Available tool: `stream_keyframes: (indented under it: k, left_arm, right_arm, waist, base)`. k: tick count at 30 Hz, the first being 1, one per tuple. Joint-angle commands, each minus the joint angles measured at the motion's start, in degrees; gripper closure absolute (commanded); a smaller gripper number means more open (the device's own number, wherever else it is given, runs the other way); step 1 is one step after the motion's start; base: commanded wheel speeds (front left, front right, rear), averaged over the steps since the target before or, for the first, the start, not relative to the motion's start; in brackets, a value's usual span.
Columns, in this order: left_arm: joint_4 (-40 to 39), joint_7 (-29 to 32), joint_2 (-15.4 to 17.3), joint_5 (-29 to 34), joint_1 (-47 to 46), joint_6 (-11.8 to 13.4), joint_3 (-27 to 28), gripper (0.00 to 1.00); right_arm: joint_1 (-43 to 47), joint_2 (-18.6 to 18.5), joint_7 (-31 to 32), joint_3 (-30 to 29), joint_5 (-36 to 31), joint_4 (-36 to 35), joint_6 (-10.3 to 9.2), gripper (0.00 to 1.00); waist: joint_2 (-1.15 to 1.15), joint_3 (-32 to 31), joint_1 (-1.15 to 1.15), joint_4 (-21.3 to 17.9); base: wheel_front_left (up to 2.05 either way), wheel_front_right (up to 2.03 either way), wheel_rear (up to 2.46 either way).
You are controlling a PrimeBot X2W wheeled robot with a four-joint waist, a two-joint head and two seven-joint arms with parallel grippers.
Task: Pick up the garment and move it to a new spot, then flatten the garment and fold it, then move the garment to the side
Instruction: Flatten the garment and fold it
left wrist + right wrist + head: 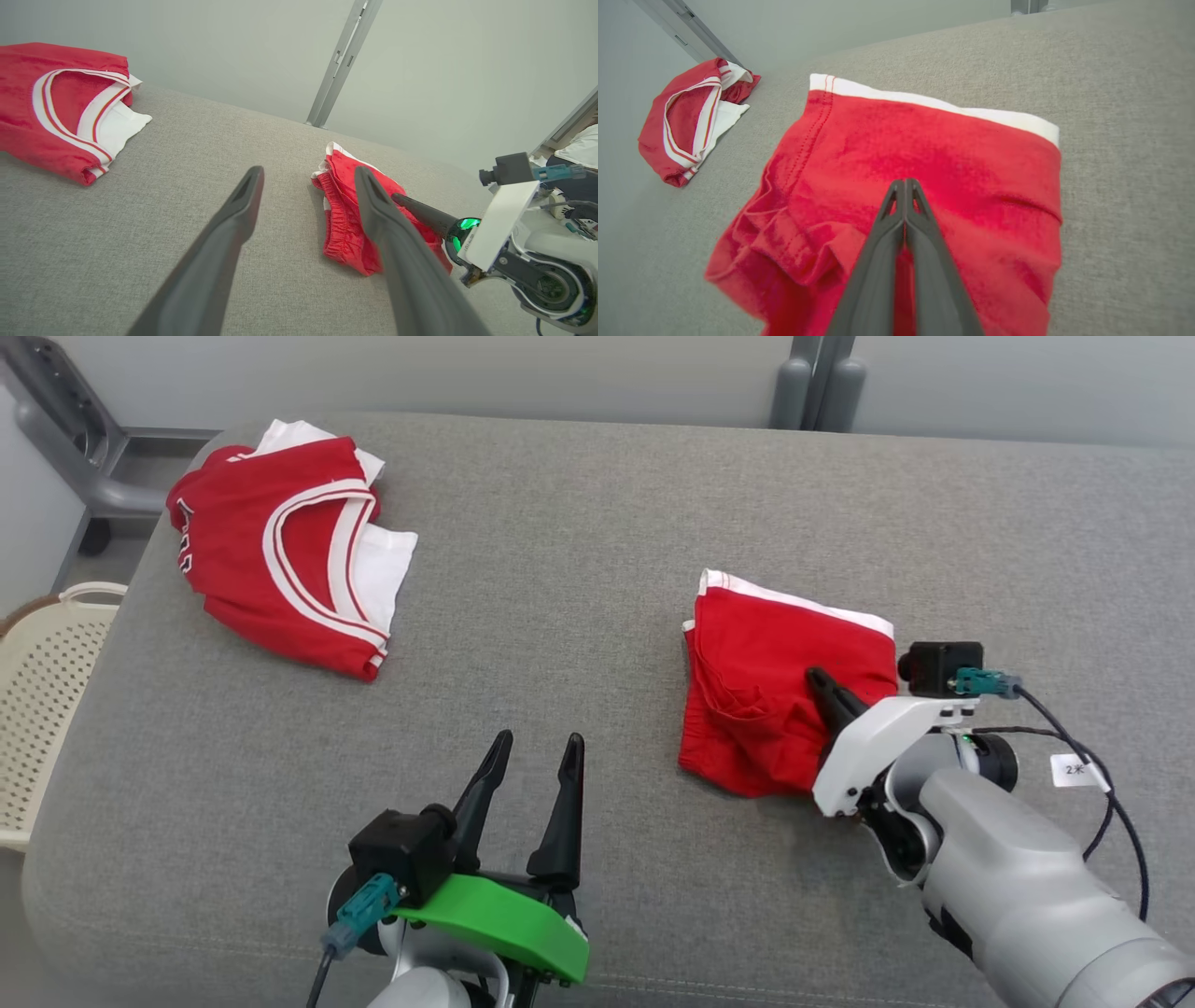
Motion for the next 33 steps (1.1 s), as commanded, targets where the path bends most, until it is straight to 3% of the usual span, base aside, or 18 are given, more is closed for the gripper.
stream_keyframes:
  k: [1, 19, 27, 33]
  left_arm:
    - [0.2, -0.2, -0.1, 0.6, -0.9, 0.0, 0.2, 0.0]
    - [-0.3, -0.7, 0.5, 0.4, -1.2, 0.6, 0.8, 0.0]
    - [0.1, -0.6, 0.4, 0.1, -1.5, 0.4, 0.7, 0.0]
    - [0.2, -0.9, 0.9, -0.3, -0.7, 0.7, 1.4, 0.0]
  right_arm:
    - [1.0, 0.7, -0.1, 0.7, 0.2, 0.0, -0.02, 1.0]
    - [6.1, 4.4, -1.0, 12.0, -3.9, -8.5, -0.02, 1.0]
    - [5.6, 6.0, -1.0, 14.7, -4.2, -7.7, -0.02, 1.0]
    - [3.8, 4.6, -1.1, 12.2, -5.9, -13.2, -0.02, 1.0]
  waist:
    - [0.0, 1.0, 0.0, 1.3]
    - [0.0, 1.8, 0.0, 0.1]
    - [0.0, 1.6, 0.0, -0.2]
    - [0.0, 0.6, 0.0, -1.3]
  base:
    - [0.0, 0.0, 0.0]
    - [0.0, 0.0, 0.0]
    - [0.0, 0.0, 0.0]
    - [0.0, 0.0, 0.0]
